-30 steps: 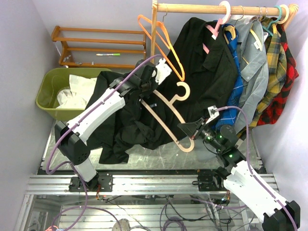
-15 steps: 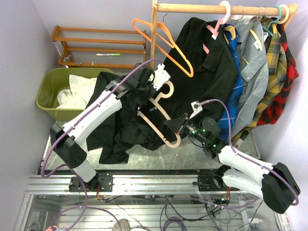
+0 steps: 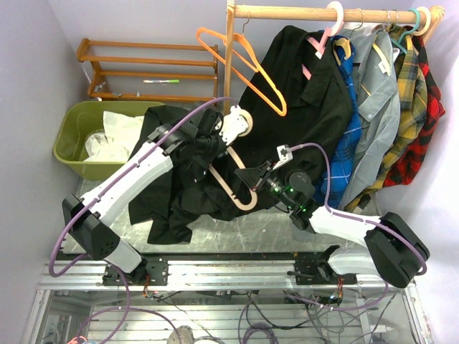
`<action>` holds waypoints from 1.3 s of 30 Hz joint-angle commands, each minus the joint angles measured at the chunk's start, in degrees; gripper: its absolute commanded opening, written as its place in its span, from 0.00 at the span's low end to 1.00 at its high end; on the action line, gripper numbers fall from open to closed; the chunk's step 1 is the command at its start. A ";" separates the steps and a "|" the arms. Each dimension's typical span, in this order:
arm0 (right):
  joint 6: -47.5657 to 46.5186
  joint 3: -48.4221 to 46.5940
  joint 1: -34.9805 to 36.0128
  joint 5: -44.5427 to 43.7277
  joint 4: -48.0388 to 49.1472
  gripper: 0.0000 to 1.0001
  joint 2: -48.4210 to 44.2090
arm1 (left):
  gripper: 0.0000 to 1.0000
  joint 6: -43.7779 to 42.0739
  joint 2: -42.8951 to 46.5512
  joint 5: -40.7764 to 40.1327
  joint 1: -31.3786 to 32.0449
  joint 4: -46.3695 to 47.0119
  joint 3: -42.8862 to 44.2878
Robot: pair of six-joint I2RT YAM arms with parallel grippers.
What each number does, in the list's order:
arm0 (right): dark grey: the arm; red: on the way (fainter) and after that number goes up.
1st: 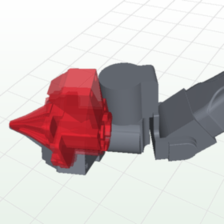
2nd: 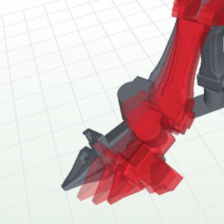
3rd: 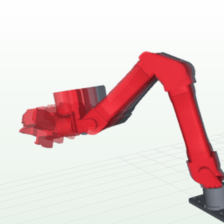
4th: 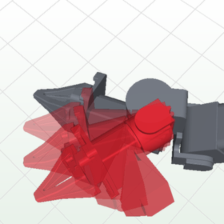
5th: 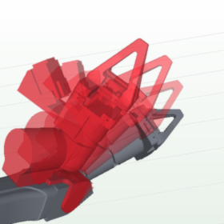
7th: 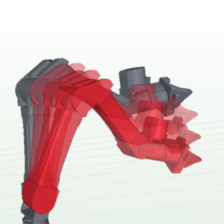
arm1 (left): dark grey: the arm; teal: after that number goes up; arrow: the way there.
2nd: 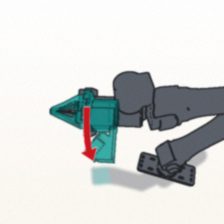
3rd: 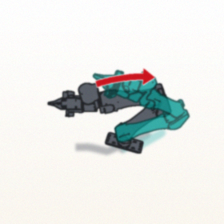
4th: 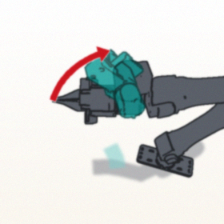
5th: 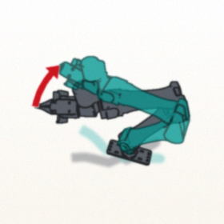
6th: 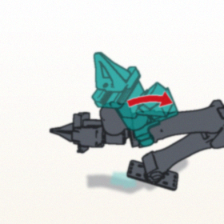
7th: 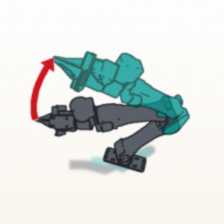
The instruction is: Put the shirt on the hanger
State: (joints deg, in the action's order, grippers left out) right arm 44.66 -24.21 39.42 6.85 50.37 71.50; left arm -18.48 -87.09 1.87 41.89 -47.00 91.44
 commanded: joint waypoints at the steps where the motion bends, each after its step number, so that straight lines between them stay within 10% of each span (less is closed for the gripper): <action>1: 0.82 -1.04 -0.39 -7.05 9.60 0.00 1.11 | 0.07 -0.78 1.07 7.39 0.51 -4.47 -2.47; 8: 2.24 0.78 -0.41 -11.03 13.69 0.00 3.32 | 0.13 -5.05 0.37 12.43 0.68 -8.81 -3.57; 12: 1.89 0.42 -0.30 -10.20 14.45 0.00 4.73 | 0.86 -6.61 2.06 8.27 0.39 -9.59 -3.54; 14: 1.51 0.71 -0.31 -9.88 14.85 0.00 5.71 | 1.00 -6.09 2.62 8.61 -5.29 -7.20 -0.08; 18: -0.36 1.87 -0.26 -8.58 17.01 0.00 7.85 | 1.00 -11.27 -4.08 32.24 -26.56 -10.68 12.90; 22: -2.00 2.05 -0.14 -6.60 18.62 0.00 10.17 | 0.99 -24.33 -17.08 44.93 -28.13 -28.04 34.35; 26: -4.14 1.87 0.61 -4.92 20.22 0.00 11.84 | 0.99 -26.63 -23.80 45.79 -26.12 -29.29 44.30; 39: -20.20 4.35 4.93 -5.61 24.70 0.00 11.96 | 0.93 -51.25 -25.24 41.08 -17.98 -35.11 39.09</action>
State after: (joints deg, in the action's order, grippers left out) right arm 30.79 -21.28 43.97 2.13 69.06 83.53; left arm -59.46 -111.53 40.99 24.82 -76.14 126.89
